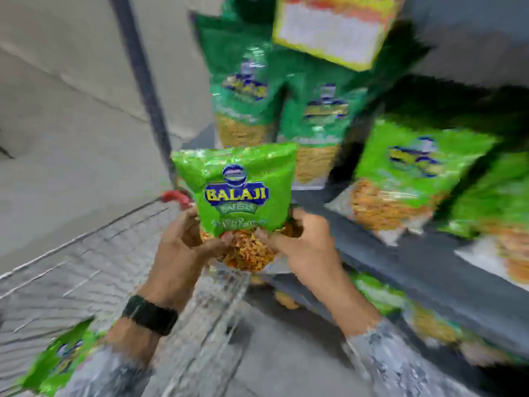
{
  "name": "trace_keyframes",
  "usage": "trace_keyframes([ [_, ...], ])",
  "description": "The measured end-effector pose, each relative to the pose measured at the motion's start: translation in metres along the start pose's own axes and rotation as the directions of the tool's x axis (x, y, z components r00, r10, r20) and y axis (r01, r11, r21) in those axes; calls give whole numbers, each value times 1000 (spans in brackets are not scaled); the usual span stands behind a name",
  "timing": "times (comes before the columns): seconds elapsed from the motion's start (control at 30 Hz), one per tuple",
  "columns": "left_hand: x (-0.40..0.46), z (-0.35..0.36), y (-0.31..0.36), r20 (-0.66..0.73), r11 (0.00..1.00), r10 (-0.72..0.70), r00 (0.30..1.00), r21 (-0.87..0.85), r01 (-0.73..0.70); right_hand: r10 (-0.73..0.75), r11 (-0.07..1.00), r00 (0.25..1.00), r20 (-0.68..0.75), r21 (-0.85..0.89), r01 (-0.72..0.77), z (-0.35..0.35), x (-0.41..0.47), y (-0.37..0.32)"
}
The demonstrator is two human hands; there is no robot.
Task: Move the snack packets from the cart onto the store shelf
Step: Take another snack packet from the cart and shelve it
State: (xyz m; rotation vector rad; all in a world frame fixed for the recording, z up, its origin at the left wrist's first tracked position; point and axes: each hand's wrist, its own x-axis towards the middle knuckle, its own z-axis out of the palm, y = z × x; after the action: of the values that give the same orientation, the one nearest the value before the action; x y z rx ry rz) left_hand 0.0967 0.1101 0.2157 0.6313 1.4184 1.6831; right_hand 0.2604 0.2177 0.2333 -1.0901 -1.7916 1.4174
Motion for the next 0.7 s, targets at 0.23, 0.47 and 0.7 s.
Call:
trace_keyframes([
  [0.23, -20, 233, -2, 375, 973, 148, 915, 111, -203, -105, 976, 876, -470, -218, 0, -217, -73, 4],
  [0.47, -5, 376, -58, 484, 976, 62, 873, 152, -154, -70, 961, 720, -691, -241, -138, -338, -69, 65],
  [0.7, 9, 403, -89, 473, 970, -35, 881, 229, -84, 1, 960, 694, -720, -194, -203, -359, -64, 95],
])
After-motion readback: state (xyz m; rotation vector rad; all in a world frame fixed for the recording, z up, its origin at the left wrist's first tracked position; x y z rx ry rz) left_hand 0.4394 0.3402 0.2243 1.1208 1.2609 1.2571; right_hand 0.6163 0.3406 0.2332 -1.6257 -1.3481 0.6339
